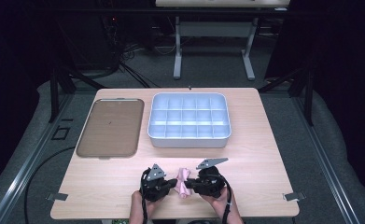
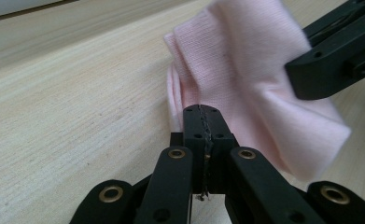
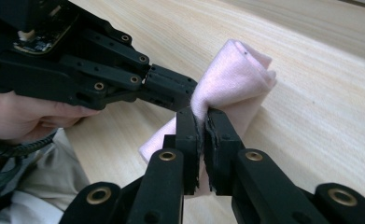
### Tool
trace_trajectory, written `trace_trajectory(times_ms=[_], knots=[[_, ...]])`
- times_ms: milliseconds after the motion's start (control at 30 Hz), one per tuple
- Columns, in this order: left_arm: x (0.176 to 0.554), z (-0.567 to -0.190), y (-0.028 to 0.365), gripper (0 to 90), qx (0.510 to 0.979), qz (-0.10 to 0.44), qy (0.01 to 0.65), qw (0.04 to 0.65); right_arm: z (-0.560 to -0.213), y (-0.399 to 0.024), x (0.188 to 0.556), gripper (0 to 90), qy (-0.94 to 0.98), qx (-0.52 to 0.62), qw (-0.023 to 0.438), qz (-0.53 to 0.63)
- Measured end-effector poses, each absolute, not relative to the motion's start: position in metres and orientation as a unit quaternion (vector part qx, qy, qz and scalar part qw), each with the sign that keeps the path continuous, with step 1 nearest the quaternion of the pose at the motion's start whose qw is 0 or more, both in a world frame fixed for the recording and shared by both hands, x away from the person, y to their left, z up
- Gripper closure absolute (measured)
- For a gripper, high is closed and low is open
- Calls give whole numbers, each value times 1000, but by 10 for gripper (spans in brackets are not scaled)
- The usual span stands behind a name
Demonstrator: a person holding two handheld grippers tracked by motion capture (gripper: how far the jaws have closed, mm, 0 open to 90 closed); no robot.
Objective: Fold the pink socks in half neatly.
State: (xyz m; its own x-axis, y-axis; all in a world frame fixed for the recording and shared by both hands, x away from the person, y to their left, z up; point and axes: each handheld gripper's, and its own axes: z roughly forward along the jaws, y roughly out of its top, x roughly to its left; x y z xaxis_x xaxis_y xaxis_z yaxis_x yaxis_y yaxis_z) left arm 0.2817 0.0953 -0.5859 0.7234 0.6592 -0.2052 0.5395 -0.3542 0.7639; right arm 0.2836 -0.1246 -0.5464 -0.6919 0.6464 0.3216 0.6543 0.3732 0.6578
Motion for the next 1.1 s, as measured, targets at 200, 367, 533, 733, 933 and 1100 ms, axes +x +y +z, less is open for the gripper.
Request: trace_trajectory(times_ms=[200,367,533,733,933,1100], knots=[[283,-587,96,897,818,64,371,436,-548,-110,291,843,-843,-382,-5,-378],[282,-586,106,897,810,68,383,439,-553,-103,294,838,-854,-379,-14,-355],[281,-576,120,896,799,83,390,450,-558,-100,295,835,-856,-379,-16,-351],[282,-555,114,895,809,92,354,461,-558,-96,291,833,-859,-374,-41,-348],[288,-544,89,895,821,85,322,463,-560,-97,288,834,-857,-375,-46,-350],[297,-544,74,895,834,79,306,453,-560,-96,287,833,-853,-380,-48,-354]])
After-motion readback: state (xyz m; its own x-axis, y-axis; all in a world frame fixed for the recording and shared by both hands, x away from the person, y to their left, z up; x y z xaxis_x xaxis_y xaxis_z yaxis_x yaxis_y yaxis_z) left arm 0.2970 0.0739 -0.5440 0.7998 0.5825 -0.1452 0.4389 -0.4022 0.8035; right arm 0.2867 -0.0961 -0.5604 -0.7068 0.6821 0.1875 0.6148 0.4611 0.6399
